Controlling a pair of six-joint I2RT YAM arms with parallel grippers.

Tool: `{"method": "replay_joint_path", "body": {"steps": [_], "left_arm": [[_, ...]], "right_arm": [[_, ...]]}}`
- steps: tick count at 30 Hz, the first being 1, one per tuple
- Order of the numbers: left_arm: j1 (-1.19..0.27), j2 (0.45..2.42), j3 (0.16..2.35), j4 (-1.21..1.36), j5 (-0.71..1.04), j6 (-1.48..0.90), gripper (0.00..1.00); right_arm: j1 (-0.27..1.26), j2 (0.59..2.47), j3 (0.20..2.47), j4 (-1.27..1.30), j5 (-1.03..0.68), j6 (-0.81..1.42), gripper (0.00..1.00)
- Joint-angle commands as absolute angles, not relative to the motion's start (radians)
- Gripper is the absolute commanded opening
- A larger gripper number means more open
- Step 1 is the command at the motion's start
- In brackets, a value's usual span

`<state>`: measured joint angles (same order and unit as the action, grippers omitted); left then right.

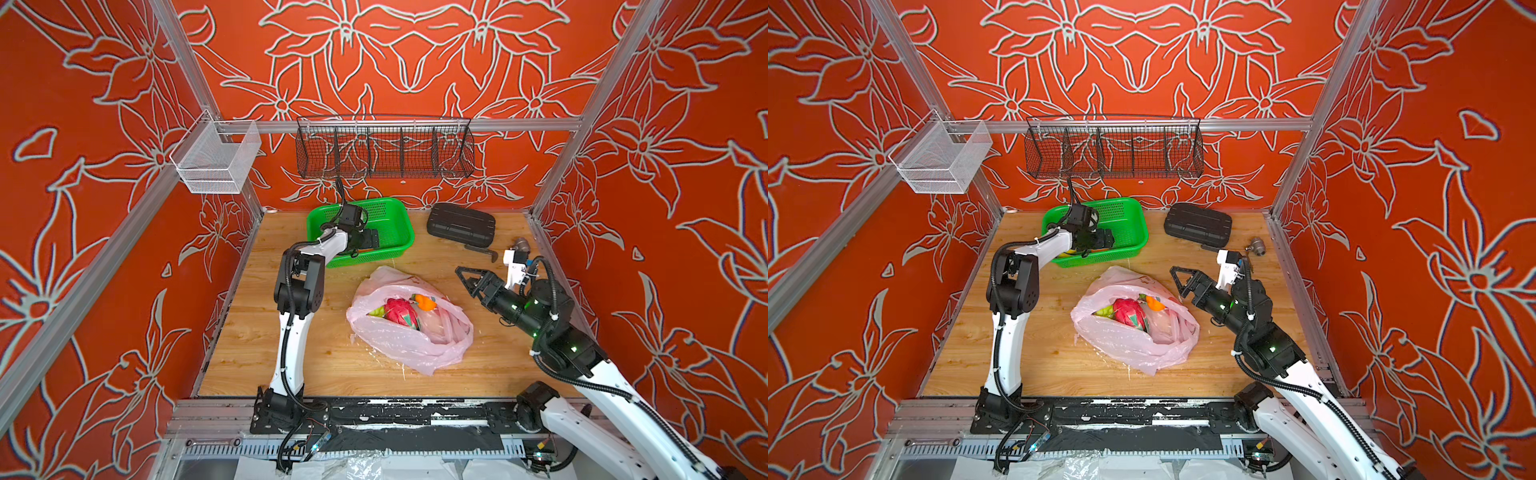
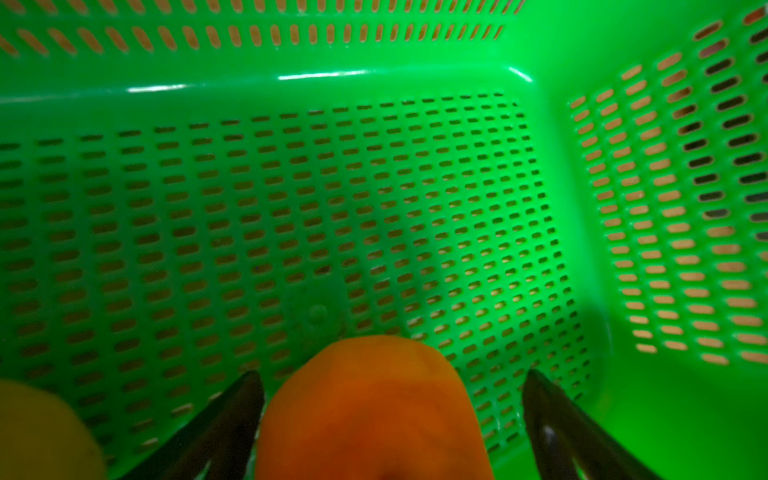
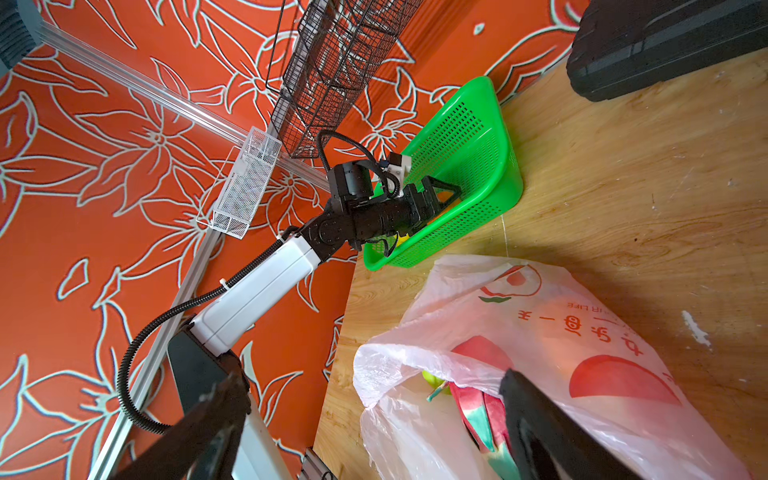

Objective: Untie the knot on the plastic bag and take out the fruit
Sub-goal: 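Release the orange into the green basket with the left gripper while the right withdraws, then move both grippers back toward the pink bag opening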

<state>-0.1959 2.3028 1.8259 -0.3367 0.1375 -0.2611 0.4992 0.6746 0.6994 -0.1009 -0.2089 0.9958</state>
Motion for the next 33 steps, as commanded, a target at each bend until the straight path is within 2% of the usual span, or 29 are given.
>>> {"method": "replay_joint_path", "body": {"steps": [1,12,19,23,28,33], "left_arm": [[-0.198,2.209,1.785,-0.329,0.147,-0.268,0.99],[-0.198,1.915,1.586,-0.224,0.239,-0.327,0.99],[-0.207,1.565,1.329,-0.111,0.408,-0.393,0.99],[-0.279,1.381,1.261,-0.176,0.446,-0.297,0.99],[-0.471,1.225,1.184,-0.311,0.366,-0.067,0.99],[-0.645,1.124,1.066,-0.387,0.146,0.105,0.99]], "right_arm": [[0.502,0.662,0.716,-0.105,-0.198,0.985,0.97],[0.502,0.662,0.71,-0.103,-0.214,0.974,0.97],[0.507,0.726,0.739,-0.125,-0.286,0.945,0.92],[0.519,0.796,0.762,-0.143,-0.346,0.938,0.88],[0.578,0.838,0.76,-0.165,-0.321,0.91,0.84],[0.655,0.847,0.739,-0.203,-0.25,0.875,0.81]]}}
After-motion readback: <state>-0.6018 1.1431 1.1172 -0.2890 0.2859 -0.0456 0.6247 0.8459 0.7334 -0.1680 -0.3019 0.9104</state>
